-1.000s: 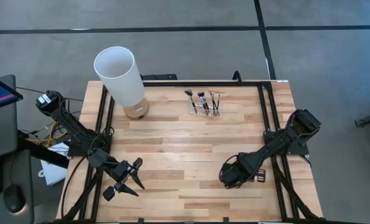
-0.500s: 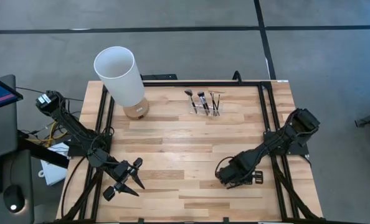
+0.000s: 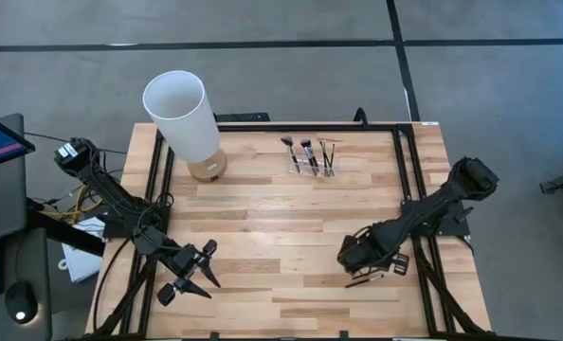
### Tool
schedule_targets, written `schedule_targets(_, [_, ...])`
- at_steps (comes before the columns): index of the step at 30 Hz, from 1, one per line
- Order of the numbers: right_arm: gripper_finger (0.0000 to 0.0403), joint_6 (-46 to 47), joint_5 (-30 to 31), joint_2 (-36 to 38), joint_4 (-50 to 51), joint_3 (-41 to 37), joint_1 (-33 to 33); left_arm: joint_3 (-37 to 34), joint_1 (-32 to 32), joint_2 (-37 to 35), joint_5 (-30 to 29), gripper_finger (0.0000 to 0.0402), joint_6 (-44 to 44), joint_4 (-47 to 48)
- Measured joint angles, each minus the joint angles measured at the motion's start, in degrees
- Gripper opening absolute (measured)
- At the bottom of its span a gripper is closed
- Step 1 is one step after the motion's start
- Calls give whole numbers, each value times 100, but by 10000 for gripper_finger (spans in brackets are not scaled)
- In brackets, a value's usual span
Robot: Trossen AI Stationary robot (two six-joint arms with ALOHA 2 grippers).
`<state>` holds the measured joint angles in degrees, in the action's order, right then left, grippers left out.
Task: Put items in baskets/containers
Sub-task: Put the black liner brush into the transparent organizer
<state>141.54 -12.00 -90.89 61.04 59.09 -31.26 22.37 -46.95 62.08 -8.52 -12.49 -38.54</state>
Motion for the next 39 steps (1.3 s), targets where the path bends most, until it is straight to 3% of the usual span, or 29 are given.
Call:
schedule_targets(7, [123, 50, -13, -362, 39, 304, -111, 0, -65, 0, 22, 143, 1, 1])
schedule_targets(16, [123, 221, -488, -361, 189, 429, -720, 0, -64, 0, 20, 143, 0, 0])
schedule_targets(23, [123, 291, -443, -652, 403, 1311, -1064, 0, -51, -1, -258, 143, 20, 0])
schedule_targets(30, [123, 121, 38, -1603, 666, 2652, -1097, 0, -52, -2, -284, 143, 21, -2])
schedule_targets(34, [123, -22, 78, -1836, 898, 2721, -1054, 0, -47, -2, -351, 143, 20, -2])
schedule_targets(39, [123, -317, 606, -1821, 1103, 2723, -971, 0, -33, -2, -540, 143, 20, -3])
